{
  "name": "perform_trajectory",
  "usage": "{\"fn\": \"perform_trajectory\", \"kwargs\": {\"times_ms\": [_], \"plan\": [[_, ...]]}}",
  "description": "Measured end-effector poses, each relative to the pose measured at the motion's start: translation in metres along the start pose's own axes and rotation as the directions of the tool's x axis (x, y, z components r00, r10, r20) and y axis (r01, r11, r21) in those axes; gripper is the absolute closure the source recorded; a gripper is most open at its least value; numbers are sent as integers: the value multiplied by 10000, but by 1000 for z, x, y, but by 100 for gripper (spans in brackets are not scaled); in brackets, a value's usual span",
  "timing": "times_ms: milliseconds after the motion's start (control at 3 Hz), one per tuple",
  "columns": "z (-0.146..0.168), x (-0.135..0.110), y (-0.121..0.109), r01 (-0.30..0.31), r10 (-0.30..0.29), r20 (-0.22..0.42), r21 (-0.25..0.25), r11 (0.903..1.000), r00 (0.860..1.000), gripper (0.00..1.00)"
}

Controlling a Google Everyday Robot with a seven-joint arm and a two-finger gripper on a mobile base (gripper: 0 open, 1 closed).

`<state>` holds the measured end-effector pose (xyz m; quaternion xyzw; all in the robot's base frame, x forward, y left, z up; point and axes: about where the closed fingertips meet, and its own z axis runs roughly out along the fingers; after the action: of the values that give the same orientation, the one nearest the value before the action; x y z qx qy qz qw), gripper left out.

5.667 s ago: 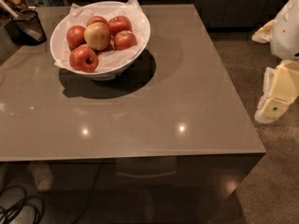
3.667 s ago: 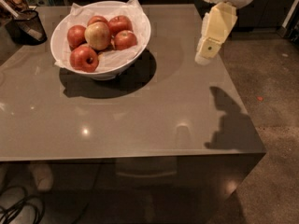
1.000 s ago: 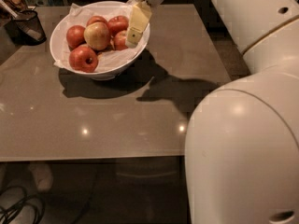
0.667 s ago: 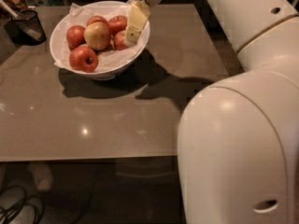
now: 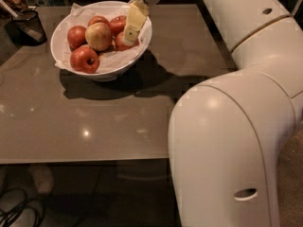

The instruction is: Pick apple from white bowl

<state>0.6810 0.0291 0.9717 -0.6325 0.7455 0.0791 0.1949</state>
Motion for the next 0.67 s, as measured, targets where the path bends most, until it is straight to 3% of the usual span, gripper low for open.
{"fn": "perform_trajectory", "kwargs": {"times_ms": [333, 667], "plan": [[2, -3, -2, -39, 39, 24, -30, 10000, 10000, 14], [6, -5, -4, -90, 90, 31, -88, 9999, 10000, 28]]}}
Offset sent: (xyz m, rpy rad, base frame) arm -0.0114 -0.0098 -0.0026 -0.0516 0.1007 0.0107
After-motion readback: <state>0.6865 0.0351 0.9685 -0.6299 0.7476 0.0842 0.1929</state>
